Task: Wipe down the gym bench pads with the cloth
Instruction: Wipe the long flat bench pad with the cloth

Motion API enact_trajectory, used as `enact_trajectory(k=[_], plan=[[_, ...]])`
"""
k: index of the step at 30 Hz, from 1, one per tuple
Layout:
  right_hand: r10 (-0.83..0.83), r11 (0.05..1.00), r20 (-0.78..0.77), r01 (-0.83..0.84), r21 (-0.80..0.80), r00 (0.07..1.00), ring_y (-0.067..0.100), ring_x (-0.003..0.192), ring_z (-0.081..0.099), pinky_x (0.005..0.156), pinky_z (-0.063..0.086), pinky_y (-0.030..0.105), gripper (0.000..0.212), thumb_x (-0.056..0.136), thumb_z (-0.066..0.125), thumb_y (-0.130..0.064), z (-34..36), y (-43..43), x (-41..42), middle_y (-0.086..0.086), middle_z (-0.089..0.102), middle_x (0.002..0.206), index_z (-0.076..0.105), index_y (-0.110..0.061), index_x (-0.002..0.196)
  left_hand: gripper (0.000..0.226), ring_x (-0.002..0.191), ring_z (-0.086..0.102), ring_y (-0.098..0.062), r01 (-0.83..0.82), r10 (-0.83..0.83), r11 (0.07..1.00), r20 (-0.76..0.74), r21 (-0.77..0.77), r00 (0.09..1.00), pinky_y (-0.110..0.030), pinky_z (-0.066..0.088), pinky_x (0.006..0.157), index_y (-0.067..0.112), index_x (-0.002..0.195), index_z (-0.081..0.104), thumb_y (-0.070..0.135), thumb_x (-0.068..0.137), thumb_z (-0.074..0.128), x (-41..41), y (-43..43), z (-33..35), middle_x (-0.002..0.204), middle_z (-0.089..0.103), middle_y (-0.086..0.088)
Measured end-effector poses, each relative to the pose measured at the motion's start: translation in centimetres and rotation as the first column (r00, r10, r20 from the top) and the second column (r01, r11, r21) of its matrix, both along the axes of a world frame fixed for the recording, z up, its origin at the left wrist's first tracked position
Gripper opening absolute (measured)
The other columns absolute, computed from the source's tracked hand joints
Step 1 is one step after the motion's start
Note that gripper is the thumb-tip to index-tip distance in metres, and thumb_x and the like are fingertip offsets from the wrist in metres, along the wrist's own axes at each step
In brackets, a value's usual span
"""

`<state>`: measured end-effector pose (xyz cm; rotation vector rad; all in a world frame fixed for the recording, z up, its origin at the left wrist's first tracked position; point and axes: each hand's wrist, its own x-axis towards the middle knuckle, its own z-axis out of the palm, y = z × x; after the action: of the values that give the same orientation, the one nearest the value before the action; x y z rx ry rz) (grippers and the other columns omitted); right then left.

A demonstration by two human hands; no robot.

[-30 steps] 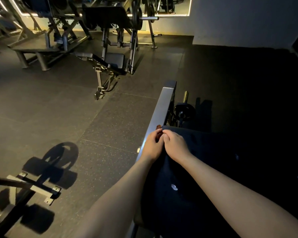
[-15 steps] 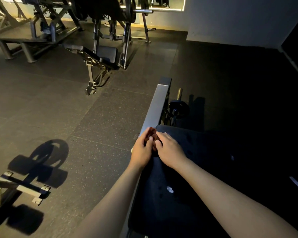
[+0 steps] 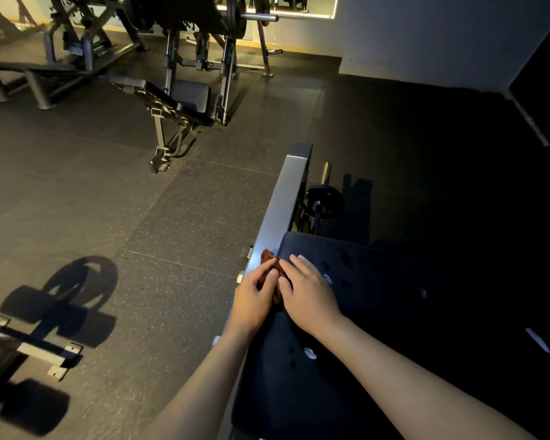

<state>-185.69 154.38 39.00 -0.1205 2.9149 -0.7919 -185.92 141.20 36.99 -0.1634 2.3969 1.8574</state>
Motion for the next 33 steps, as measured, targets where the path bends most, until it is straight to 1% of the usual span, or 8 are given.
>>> enact_trajectory(k=[2, 6, 9, 12, 17, 26, 29, 33], plan=[[0.000, 1.000, -0.017, 0.000, 0.004, 1.000, 0.015, 0.152, 0.014, 0.121, 0.023, 0.036, 0.045, 0.107, 0.033, -0.029, -0.1, -0.2, 0.0, -0.001, 0.028, 0.162, 0.038, -0.022, 0.152, 0.027, 0.088, 0.056, 0.026, 0.005, -0.005, 1.000, -0.005, -0.024, 1.000, 0.000, 0.041, 0.078, 0.031, 0.126, 0.066, 0.021, 0.103, 0.054, -0.4, 0.2, 0.0, 0.105, 0.064, 0.030], [-0.017, 1.000, -0.002, 0.017, -0.024, 1.000, 0.013, 0.151, 0.018, 0.119, 0.020, 0.030, 0.046, 0.107, 0.036, -0.023, 0.5, 0.1, -0.9, -0.001, 0.033, 0.160, 0.036, -0.018, 0.153, 0.036, 0.108, 0.049, 0.016, 0.028, -0.028, 0.996, 0.001, -0.083, 1.000, 0.009, 0.029, 0.077, 0.024, 0.138, 0.062, 0.022, 0.103, 0.053, -3.1, 1.4, 0.8, 0.130, 0.059, 0.018], [-0.010, 0.999, 0.029, 0.011, -0.042, 1.000, 0.012, 0.152, 0.016, 0.118, 0.021, 0.031, 0.048, 0.107, 0.036, -0.022, 1.0, 0.3, -1.0, -0.001, 0.030, 0.162, 0.032, -0.021, 0.155, 0.035, 0.106, 0.052, 0.011, 0.018, -0.018, 0.993, 0.006, -0.118, 1.000, 0.010, 0.030, 0.073, 0.025, 0.135, 0.064, 0.022, 0.102, 0.052, -3.2, 1.7, 1.3, 0.122, 0.059, 0.019], [0.004, 1.000, 0.037, -0.003, -0.025, 0.999, 0.015, 0.152, 0.015, 0.119, 0.023, 0.040, 0.045, 0.104, 0.038, -0.021, 1.4, 0.0, -0.3, -0.001, 0.032, 0.160, 0.038, -0.026, 0.149, 0.031, 0.092, 0.056, 0.019, 0.022, -0.026, 0.995, -0.045, -0.095, 0.999, 0.005, 0.034, 0.078, 0.027, 0.120, 0.069, 0.011, 0.101, 0.051, -1.0, 1.2, 1.4, 0.109, 0.063, 0.023], [0.046, 0.999, -0.015, -0.046, 0.009, 0.999, 0.016, 0.149, 0.023, 0.116, 0.027, 0.034, 0.038, 0.102, 0.042, -0.021, 1.6, -1.5, 4.5, -0.005, 0.046, 0.148, 0.049, -0.021, 0.138, 0.037, 0.102, 0.057, 0.018, 0.006, -0.015, 0.996, -0.101, -0.093, 0.995, 0.000, 0.035, 0.085, 0.034, 0.109, 0.072, 0.005, 0.096, 0.054, 3.8, -0.8, -0.2, 0.107, 0.068, 0.024], [0.063, 0.997, -0.032, -0.062, 0.042, 0.997, 0.016, 0.151, 0.020, 0.119, 0.025, 0.033, 0.047, 0.105, 0.038, -0.025, 1.0, -1.5, 5.6, -0.005, 0.037, 0.157, 0.038, -0.021, 0.152, 0.034, 0.104, 0.052, 0.021, 0.012, -0.015, 0.996, -0.037, -0.093, 0.999, 0.006, 0.031, 0.086, 0.028, 0.131, 0.066, 0.018, 0.101, 0.054, 4.2, -1.0, -0.2, 0.123, 0.061, 0.022], [0.105, 0.994, -0.022, -0.105, -0.003, 0.994, 0.015, 0.150, 0.021, 0.118, 0.025, 0.033, 0.047, 0.104, 0.041, -0.028, 1.2, -0.9, 6.3, -0.003, 0.037, 0.157, 0.040, -0.020, 0.150, 0.036, 0.113, 0.054, 0.008, -0.002, -0.002, 0.989, -0.030, -0.150, 1.000, 0.002, 0.032, 0.089, 0.031, 0.128, 0.068, 0.015, 0.099, 0.054, 5.7, -1.2, -0.2, 0.124, 0.064, 0.019], [0.161, 0.987, -0.140, -0.162, 0.001, 0.977, 0.016, 0.140, 0.035, 0.115, 0.024, 0.027, 0.044, 0.103, 0.047, -0.030, 1.4, 0.6, 9.0, 0.000, 0.049, 0.147, 0.050, -0.014, 0.143, 0.033, 0.110, 0.055, 0.014, -0.115, 0.095, 0.979, -0.122, -0.167, 0.988, -0.006, 0.036, 0.099, 0.030, 0.120, 0.069, 0.008, 0.097, 0.057, 11.5, -2.4, -1.3, 0.117, 0.065, 0.023]])
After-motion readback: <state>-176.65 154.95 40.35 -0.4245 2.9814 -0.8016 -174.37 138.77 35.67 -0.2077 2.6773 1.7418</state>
